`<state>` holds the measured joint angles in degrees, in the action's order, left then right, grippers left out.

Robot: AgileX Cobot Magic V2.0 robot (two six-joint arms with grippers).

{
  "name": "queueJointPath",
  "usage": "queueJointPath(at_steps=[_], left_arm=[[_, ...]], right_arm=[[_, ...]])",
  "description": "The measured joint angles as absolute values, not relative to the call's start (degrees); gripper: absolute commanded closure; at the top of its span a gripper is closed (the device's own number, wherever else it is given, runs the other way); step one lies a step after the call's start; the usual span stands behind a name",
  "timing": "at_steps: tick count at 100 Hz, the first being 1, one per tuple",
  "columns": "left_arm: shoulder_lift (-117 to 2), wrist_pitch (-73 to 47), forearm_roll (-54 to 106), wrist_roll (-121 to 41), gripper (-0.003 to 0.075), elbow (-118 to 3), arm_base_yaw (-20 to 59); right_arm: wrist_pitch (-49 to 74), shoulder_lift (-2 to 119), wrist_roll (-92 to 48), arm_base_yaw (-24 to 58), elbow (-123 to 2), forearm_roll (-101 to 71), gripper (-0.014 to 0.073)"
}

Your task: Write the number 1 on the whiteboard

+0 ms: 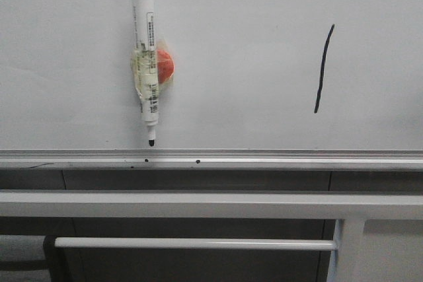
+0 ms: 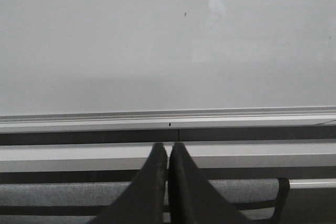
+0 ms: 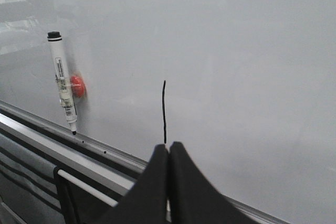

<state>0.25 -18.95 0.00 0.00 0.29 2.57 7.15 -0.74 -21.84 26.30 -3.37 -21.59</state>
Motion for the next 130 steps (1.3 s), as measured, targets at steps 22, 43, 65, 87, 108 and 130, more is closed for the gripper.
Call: queueJointPath(at_steps=[22, 43, 65, 87, 108, 130], left_arm=[[0.25, -18.84, 0.30, 0.00, 0.0741, 0.29, 2.57], [0.25, -18.84, 0.30, 0.00, 0.0741, 0.29, 2.57], [0.25, -18.84, 0.41, 0.00, 0.0741, 0.29, 2.57], [0.25, -18.84, 0.41, 0.00, 0.0741, 0.29, 2.57], [0.25, -18.84, 0.41, 0.00, 0.0741, 0.29, 2.57], [0.25, -18.84, 0.41, 0.00, 0.0741, 0.29, 2.57]], right_arm=[[7.15, -0.74, -21.84, 26.30, -3.37, -21.59, 0.0657], [6.07, -0.74, -21.84, 26.30, -3.04, -21.59, 0.0657], [3.94, -0.74, -21.84, 26.30, 0.95, -18.36, 0.0657], [8.69, -0.74, -4.24, 26.24, 0.95, 1.85, 0.0657], [15.66, -0.74, 2.82, 21.60, 0.95, 7.51, 0.0657], [17.70, -0.74, 3.48, 11.19, 0.95, 7.75, 0.0657]])
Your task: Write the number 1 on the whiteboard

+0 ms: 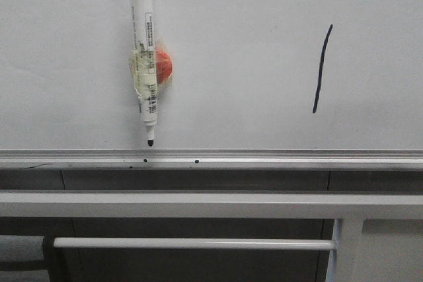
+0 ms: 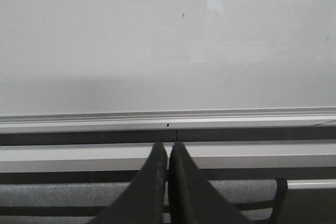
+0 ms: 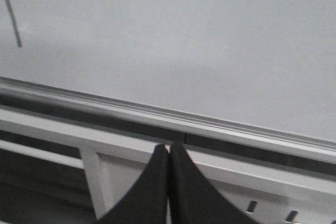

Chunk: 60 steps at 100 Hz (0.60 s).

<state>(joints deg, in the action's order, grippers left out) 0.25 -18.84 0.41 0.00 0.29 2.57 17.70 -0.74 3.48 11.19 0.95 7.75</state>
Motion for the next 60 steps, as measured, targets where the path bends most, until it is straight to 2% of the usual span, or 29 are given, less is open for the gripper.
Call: queueJointPath(at_steps=[27, 60], left_arm=[[0.25, -18.84, 0.41, 0.00, 0.0741, 0.29, 2.57], [0.25, -18.84, 0.41, 0.00, 0.0741, 0.29, 2.57]], right_arm=[[18.01, -0.74, 3.48, 0.06, 0.95, 7.36, 0.0657], [19.19, -0.74, 3.48, -6.42, 0.76, 6.93, 0.0657]])
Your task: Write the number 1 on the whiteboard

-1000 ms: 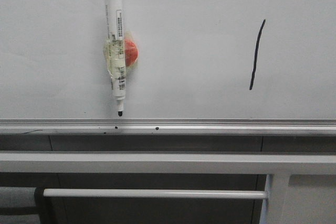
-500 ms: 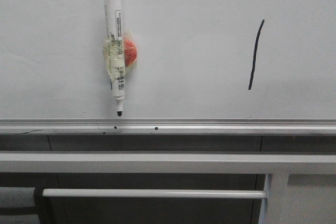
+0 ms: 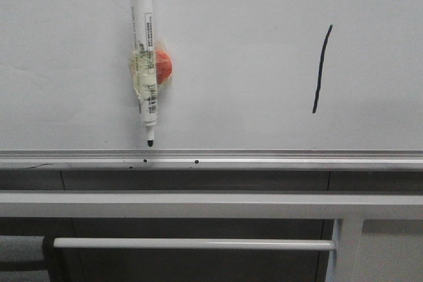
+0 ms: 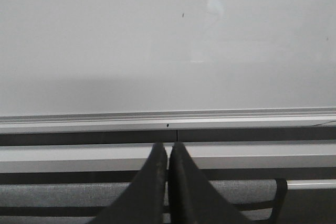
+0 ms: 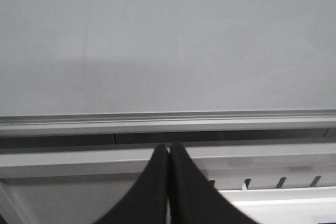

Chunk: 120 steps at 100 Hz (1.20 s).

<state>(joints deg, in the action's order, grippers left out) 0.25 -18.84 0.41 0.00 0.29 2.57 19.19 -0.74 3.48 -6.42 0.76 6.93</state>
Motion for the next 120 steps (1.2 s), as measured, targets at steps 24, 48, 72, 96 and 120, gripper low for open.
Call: queueJointPath(at_steps=[24, 48, 72, 96, 120], left_arm=[[0.25, -18.84, 0.41, 0.00, 0.0741, 0.29, 2.57], [0.25, -18.84, 0.41, 0.00, 0.0741, 0.29, 2.57], [0.25, -18.84, 0.41, 0.00, 0.0741, 0.29, 2.57], [0.25, -18.84, 0.41, 0.00, 0.0741, 0.29, 2.57], [0.25, -18.84, 0.41, 0.00, 0.0741, 0.29, 2.57]], right_arm=[[19.33, -0.74, 3.58, -8.59, 0.76, 6.71, 0.0657], [19.37, -0.74, 3.58, -8.80, 0.76, 6.49, 0.0657], [19.46, -0.74, 3.47, -8.80, 0.76, 6.39, 0.0657], [19.46, -0.74, 3.47, -8.80, 0.76, 6.39, 0.0657], [19.46, -0.74, 3.58, -8.80, 0.76, 6.38, 0.0657]])
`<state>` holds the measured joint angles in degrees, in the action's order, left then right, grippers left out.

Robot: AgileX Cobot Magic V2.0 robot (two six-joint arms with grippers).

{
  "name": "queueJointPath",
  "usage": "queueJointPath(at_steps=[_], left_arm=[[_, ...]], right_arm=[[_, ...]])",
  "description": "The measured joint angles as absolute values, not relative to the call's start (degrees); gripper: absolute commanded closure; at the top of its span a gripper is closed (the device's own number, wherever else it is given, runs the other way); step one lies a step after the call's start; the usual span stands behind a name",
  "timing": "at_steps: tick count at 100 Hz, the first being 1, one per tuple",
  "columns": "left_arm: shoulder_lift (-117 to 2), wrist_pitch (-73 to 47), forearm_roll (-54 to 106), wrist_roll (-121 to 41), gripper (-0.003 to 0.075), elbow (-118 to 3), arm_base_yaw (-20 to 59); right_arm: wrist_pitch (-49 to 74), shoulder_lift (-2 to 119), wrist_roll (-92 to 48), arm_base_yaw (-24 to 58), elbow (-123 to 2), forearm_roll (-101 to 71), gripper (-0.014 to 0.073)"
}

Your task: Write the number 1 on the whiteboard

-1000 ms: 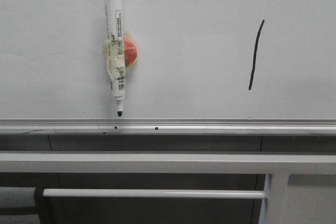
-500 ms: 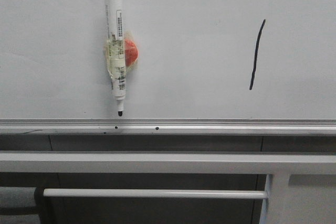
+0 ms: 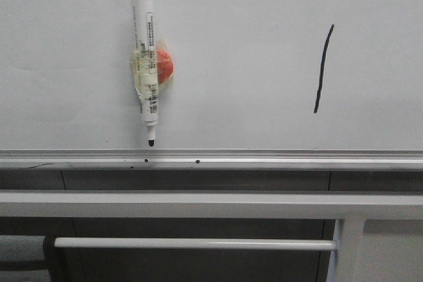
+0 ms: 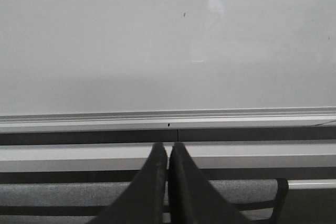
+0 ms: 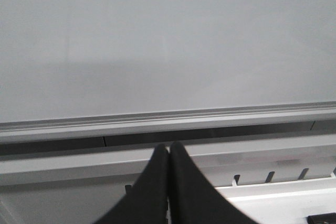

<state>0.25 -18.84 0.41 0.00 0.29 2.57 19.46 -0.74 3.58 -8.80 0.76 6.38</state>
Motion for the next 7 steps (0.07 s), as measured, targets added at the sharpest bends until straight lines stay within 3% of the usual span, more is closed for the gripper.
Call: queueJointPath(at_steps=[7], left_arm=[[0.25, -18.84, 0.41, 0.00, 0.0741, 0.29, 2.57]], right_arm=[[19.46, -0.74, 3.58, -8.80, 0.76, 6.38, 0.0657]])
